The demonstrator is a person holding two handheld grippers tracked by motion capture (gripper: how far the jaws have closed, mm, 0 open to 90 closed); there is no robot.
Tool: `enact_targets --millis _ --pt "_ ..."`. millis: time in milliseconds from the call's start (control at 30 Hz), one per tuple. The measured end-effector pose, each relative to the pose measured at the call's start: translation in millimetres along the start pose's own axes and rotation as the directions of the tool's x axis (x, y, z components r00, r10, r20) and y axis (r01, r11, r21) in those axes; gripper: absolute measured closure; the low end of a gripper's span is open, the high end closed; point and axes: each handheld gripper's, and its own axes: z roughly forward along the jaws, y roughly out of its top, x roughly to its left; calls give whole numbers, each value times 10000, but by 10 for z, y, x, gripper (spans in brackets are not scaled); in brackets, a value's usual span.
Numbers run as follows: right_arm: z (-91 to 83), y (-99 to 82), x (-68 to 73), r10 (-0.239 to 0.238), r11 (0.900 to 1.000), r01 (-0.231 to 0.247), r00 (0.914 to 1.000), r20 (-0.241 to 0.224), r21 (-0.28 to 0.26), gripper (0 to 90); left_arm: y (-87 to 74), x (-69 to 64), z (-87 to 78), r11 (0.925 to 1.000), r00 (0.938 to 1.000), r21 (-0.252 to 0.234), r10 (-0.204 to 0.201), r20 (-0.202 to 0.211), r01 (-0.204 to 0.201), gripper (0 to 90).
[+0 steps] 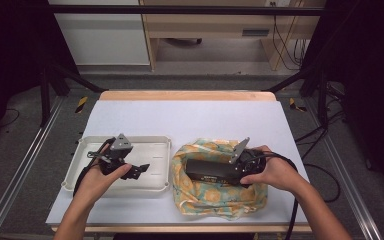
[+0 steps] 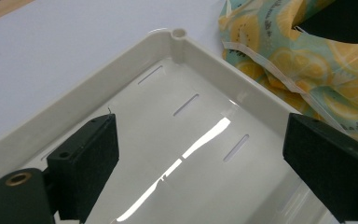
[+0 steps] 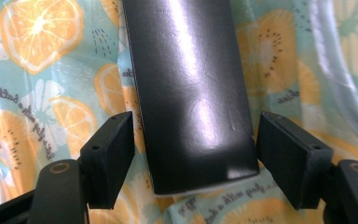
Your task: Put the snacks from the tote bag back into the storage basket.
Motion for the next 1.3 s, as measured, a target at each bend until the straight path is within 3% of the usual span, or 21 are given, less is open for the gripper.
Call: enact_targets --millis 300,600,767,1033,1133,1167,1300 --pt "141 26 -12 -168 9995 176 9995 -274 273 334 -4 -14 18 10000 10000 71 49 71 -49 105" --pt "143 10 -25 -230 9992 241 9991 -349 318 397 -4 -14 11 10000 9999 68 44 95 -45 105" --pt "104 -10 -14 -565 9978 578 9977 -374 333 427 -10 0 5 9999 9999 101 26 122 -28 105" --pt "-54 -80 -1 -683 9972 677 9975 -172 -318 434 -15 9 10 9997 9999 211 91 133 -93 105" --pt "-127 -107 3 -707 9949 701 9975 -69 -720 434 26 -19 -8 10000 9978 -72 48 658 -43 106" --pt "-156 -112 4 -774 9941 766 9970 -76 -770 434 46 -34 -15 9999 9968 -139 95 795 -84 106" --pt "-256 -109 5 -795 9914 799 9968 80 -1035 434 137 -75 -10 9986 9963 100 517 689 -525 106"
